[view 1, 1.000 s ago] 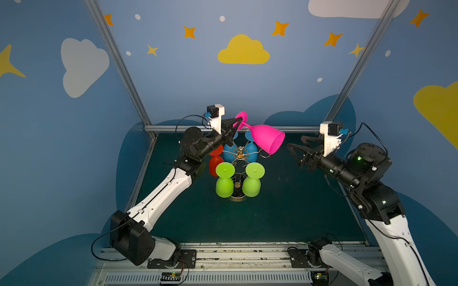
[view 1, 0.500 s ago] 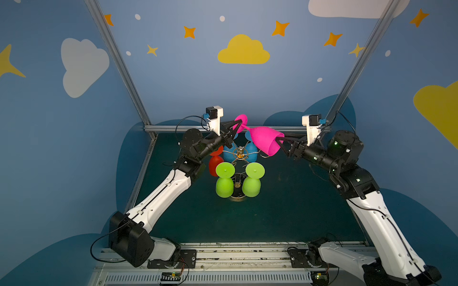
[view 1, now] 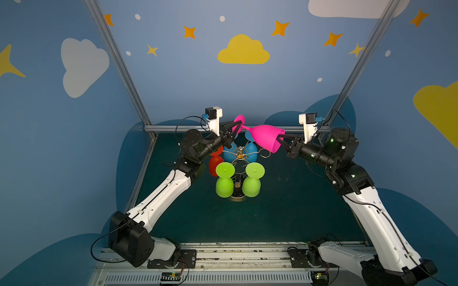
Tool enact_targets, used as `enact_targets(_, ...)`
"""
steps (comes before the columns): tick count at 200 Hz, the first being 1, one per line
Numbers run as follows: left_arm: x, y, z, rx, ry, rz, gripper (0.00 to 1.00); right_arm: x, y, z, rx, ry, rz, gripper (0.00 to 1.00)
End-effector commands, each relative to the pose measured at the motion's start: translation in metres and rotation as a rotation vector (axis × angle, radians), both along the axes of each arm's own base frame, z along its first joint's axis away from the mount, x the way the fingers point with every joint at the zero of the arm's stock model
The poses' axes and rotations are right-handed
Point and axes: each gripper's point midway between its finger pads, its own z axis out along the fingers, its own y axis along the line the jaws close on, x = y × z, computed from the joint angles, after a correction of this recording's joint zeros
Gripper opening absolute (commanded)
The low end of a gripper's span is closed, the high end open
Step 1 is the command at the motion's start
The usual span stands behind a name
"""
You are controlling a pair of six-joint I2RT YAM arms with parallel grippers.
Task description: Take the wine glass off the wine glass rack
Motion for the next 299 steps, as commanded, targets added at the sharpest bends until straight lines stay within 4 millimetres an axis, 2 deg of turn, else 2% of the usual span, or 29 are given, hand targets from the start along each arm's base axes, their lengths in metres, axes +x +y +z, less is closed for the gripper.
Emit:
enact_targets(1, 0.001, 0.006, 0.005, -0.014, -0.021, 0.028, 0.35, -0.006, -0.004, 0.025, 0.047, -0.058, -0.009, 0.00)
enact_targets(19, 0.000, 0.011, 0.007, -0.004, -0.046, 0.060, 0.50, -0.005, -0.012, 0.028, 0.048, -0.069, -0.053, 0.00)
enact_targets(38, 0.000, 0.019, 0.010, 0.007, -0.051, 0.096, 0.58, -0.005, -0.021, 0.032, 0.049, -0.086, -0.101, 0.00)
enact_targets(58, 0.002, 0.036, 0.016, -0.013, -0.051, 0.167, 0.75, -0.001, -0.035, 0.031, 0.033, -0.076, -0.155, 0.00)
enact_targets(76, 0.000, 0.050, 0.021, -0.028, -0.058, 0.205, 0.82, 0.002, -0.048, 0.029, 0.022, -0.061, -0.197, 0.00)
enact_targets(112, -0.004, 0.088, 0.026, -0.044, -0.047, 0.298, 0.91, 0.001, -0.085, 0.027, -0.055, -0.044, -0.333, 0.00)
enact_targets(133, -0.008, 0.114, 0.021, -0.034, -0.034, 0.371, 0.95, -0.001, -0.108, 0.022, -0.118, -0.033, -0.425, 0.00)
enact_targets(157, -0.016, 0.147, 0.005, -0.012, -0.003, 0.445, 0.96, -0.003, -0.134, 0.011, -0.198, -0.020, -0.542, 0.00)
enact_targets(199, -0.023, 0.206, -0.035, 0.031, 0.041, 0.627, 0.98, 0.001, -0.173, -0.013, -0.416, 0.034, -0.724, 0.00)
enact_targets(224, -0.027, 0.240, -0.059, -0.025, 0.073, 0.725, 0.98, 0.011, -0.182, -0.032, -0.509, 0.100, -0.753, 0.00)
enact_targets(251, -0.027, 0.265, -0.080, -0.056, 0.114, 0.826, 0.99, 0.034, -0.178, -0.063, -0.594, 0.202, -0.717, 0.00)
enact_targets(299, -0.038, 0.271, -0.094, 0.034, 0.094, 0.875, 0.99, 0.091, -0.159, -0.116, -0.696, 0.381, -0.606, 0.00)
